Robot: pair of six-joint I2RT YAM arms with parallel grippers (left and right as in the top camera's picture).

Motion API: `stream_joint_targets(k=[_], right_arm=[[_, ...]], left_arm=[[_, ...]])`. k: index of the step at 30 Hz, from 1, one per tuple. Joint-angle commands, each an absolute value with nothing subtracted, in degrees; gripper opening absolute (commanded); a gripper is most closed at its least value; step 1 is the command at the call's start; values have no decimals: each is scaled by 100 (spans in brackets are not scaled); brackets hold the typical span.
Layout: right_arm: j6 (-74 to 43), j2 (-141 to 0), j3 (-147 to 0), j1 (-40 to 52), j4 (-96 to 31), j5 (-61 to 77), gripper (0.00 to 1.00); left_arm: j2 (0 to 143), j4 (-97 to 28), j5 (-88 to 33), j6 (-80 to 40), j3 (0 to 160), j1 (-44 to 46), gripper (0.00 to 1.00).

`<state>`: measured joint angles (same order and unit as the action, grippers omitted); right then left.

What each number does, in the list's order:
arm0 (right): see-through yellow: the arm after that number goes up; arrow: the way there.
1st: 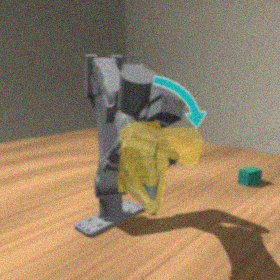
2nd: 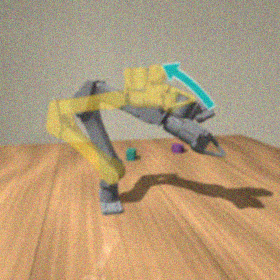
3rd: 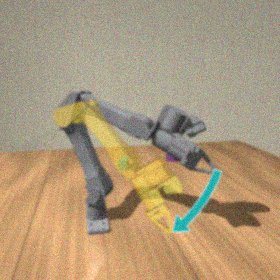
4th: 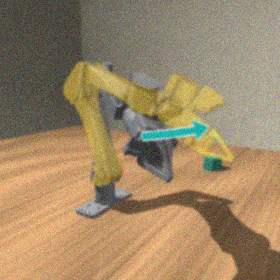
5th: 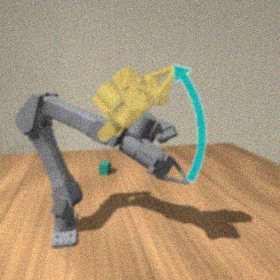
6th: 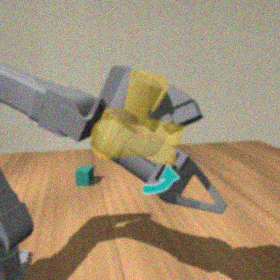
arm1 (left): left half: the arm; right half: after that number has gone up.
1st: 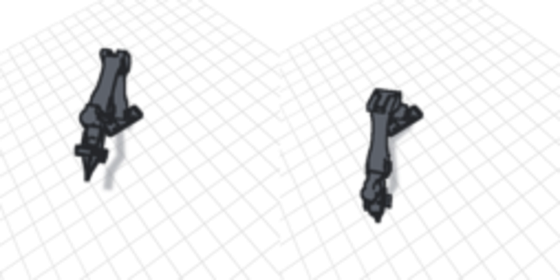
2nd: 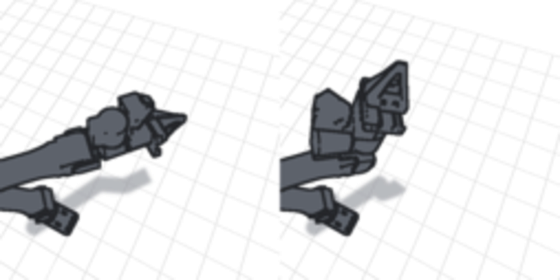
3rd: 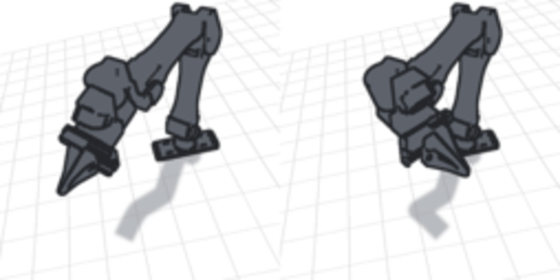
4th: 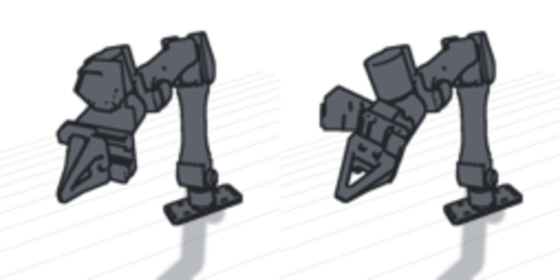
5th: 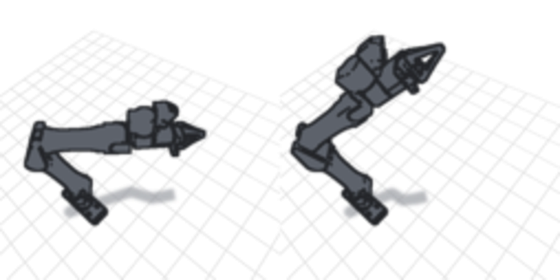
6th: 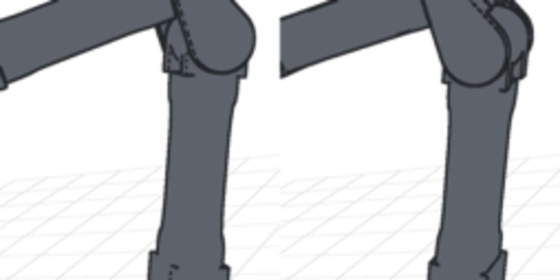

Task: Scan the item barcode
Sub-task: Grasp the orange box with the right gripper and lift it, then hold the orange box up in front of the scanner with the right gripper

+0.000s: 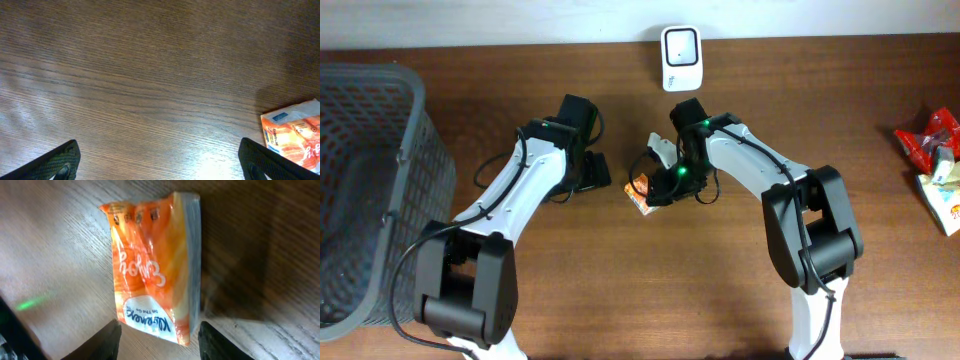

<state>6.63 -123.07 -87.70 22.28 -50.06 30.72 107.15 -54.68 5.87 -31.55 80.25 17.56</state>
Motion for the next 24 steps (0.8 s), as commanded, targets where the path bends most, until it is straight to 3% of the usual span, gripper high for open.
stream_joint_targets(k=[1,6,12,13,22,24], right_arm=[[353,-12307,-8847,2244,-4499,3039,51],[355,-12442,-8829,2248,-4095,2910,50],[93,-12766,-8831,2228,-4136,3151,8],[-255,-12759,-8910,2117,-4204,3284,4],[-200,-12761,-9290,331,-3896,8877,4],[-517,-12755,-9303,99,-3544,8895,4]], left_arm=[[10595,-5463,631,-3188,7983,1756,99],[10595,-5463,633,-3188,7983,1756,99],[10595,-5478,633,-3188,7983,1756,99],[10595,-5478,633,-3188,7983,1756,99],[10597,-5472,633,-3188,7964,1756,99],[10597,-5474,633,-3188,7964,1756,99]])
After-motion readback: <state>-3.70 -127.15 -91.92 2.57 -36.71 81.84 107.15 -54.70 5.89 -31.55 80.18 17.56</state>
